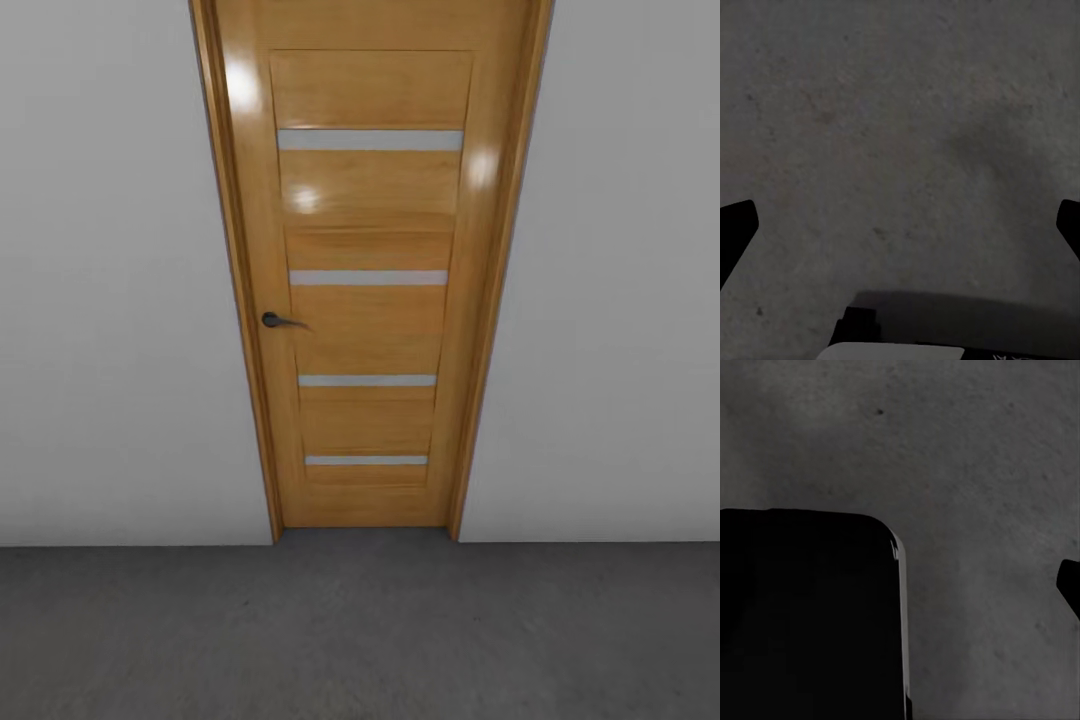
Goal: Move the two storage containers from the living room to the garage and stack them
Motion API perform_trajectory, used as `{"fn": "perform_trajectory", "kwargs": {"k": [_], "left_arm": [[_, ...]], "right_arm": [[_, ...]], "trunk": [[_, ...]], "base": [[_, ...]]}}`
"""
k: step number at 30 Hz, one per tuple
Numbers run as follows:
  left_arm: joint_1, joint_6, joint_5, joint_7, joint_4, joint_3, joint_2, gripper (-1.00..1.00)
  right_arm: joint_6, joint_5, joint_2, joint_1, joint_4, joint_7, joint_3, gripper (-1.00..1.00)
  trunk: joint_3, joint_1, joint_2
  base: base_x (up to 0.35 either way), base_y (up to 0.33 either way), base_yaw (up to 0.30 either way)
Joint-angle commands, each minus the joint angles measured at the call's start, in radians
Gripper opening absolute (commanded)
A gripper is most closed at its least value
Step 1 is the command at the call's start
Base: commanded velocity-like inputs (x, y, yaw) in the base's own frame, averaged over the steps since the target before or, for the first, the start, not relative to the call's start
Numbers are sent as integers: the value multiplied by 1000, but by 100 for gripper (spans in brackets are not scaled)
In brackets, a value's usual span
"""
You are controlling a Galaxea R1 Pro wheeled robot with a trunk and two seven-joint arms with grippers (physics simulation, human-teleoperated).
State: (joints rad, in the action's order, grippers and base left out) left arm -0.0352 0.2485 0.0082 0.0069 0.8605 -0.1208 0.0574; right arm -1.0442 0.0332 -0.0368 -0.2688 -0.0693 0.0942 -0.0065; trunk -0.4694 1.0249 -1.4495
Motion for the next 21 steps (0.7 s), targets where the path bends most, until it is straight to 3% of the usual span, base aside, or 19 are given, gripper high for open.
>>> {"fn": "perform_trajectory", "kwargs": {"k": [1,17,21], "left_arm": [[-1,6,1,1,3,-2,1,100],[0,-16,6,-1,15,-1,1,100],[0,-27,5,0,52,-1,1,100]], "right_arm": [[-3,4,0,0,-2,6,0,100],[-3,3,0,0,-3,7,-1,100],[-3,3,0,0,-3,7,-1,100]], "trunk": [[-1,0,0],[-1,0,0],[-1,0,0]], "base": [[2,0,0],[0,0,0],[0,0,0]]}}
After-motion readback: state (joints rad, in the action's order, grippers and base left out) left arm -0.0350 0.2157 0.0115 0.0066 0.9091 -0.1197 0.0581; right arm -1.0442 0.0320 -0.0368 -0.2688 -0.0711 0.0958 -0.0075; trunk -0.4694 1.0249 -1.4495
